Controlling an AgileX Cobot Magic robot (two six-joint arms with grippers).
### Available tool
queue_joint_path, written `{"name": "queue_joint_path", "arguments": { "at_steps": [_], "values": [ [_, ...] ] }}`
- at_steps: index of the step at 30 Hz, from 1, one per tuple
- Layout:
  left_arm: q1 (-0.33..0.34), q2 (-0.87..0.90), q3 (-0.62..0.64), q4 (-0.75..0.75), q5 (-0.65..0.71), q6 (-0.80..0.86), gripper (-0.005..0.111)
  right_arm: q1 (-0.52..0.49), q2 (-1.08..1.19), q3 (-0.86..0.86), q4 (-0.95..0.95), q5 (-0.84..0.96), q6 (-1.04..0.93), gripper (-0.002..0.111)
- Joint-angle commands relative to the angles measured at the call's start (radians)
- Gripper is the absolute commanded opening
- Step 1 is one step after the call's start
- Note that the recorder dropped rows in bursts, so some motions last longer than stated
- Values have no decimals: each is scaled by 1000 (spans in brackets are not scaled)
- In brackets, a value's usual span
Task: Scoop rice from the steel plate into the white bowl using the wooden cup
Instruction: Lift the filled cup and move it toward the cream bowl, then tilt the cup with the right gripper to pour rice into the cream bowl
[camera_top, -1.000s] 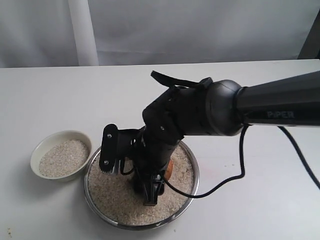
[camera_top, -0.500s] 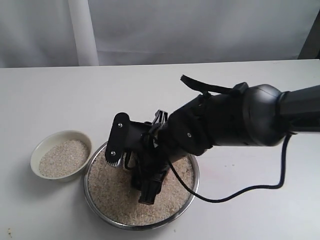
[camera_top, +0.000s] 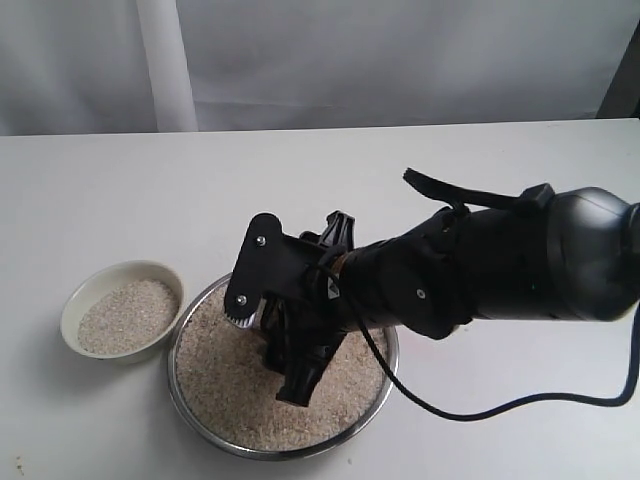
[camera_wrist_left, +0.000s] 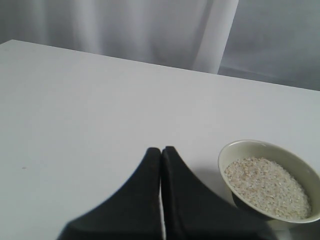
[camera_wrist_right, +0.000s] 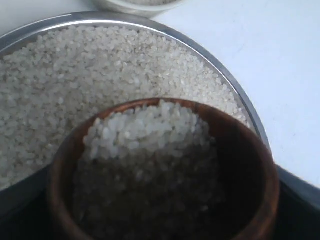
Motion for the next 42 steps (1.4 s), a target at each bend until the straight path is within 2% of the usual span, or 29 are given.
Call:
{"name": "queue_joint_path", "arguments": {
  "at_steps": [1,8,20,24,27,32,42],
  "values": [
    [-6,0,-1,-6,-6,-2,0,-5,-11,1,5,-35,9,0],
    [-6,0,-1,-6,-6,-2,0,-5,-11,-107,-49,52,7,0],
    [-6,0,-1,-6,-6,-2,0,44,162,-543,-211,295,11,0],
    [-6,0,-1,-6,-6,-2,0,83,285,-732,-332,416,29,0],
    [-6,0,-1,-6,-6,-2,0,111,379,-878,-498,523,82,0],
    [-6,0,-1,-6,-6,-2,0,159,494,-1050,-663,644,110,0],
    [-6,0,-1,-6,-6,-2,0,206,567,-1104,-840,645,110,0]
  ]
}}
